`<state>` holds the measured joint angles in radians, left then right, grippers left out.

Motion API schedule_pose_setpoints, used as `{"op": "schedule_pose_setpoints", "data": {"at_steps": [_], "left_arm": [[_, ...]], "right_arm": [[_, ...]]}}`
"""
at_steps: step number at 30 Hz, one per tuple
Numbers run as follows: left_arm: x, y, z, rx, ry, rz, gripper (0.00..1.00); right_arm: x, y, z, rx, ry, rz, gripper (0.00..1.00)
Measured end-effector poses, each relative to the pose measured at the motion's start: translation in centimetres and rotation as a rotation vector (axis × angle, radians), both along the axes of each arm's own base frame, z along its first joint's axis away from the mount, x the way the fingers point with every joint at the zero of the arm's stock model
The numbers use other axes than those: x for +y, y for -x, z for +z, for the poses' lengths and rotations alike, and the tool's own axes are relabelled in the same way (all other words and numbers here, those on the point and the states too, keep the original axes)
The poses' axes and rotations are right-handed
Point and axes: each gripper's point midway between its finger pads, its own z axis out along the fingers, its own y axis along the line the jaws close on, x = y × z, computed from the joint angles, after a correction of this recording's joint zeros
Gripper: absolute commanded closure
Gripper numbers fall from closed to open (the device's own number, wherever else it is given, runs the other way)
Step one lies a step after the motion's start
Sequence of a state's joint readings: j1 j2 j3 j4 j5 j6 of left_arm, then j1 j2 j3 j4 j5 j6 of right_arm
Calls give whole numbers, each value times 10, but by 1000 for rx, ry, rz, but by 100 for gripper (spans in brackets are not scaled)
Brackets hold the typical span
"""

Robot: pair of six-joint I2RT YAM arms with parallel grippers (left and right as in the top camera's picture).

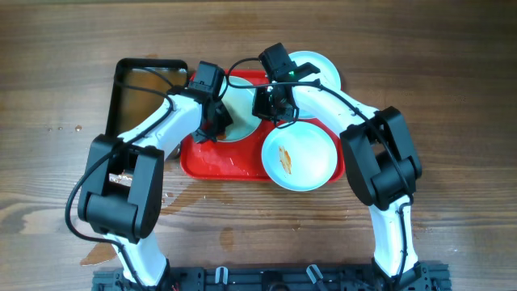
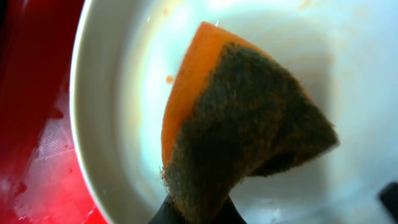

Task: Clean dirty plates on tray and stack at the side
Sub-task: 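Scrub the left plate again with the sponge, right gripper holding rim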

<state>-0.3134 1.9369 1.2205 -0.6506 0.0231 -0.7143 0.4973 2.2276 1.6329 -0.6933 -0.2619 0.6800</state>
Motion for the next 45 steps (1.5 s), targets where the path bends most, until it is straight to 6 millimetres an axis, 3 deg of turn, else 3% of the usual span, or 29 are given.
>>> {"op": "schedule_pose_setpoints", "data": {"at_steps": [9,14,17,19,27,29,35,41,45], "left_arm": [[-5,2,0,-7,-6,-204,96],[0,19,-1,75,25,-223,96],[0,27,-1,118,83,-217,61],[-2,28,1,128,137,-210,45],[-4,16,11,115,218,-217,27],[-3,10,12,99,202,-229,29],[13,6,11,82,99,-287,58],[19,-4,11,41,49,-310,67],[17,-13,12,1,50,-315,66]], "right_arm": [[0,0,0,-3,0,7,96],[3,-1,1,-17,-7,33,96],[6,0,1,-21,-15,48,96],[7,0,1,-21,-22,57,96],[11,1,2,-33,-35,88,96],[11,0,2,-34,-35,88,96],[12,-3,3,-45,-40,87,96],[12,-4,4,-52,-42,89,95],[12,-4,4,-54,-41,92,95]]}}
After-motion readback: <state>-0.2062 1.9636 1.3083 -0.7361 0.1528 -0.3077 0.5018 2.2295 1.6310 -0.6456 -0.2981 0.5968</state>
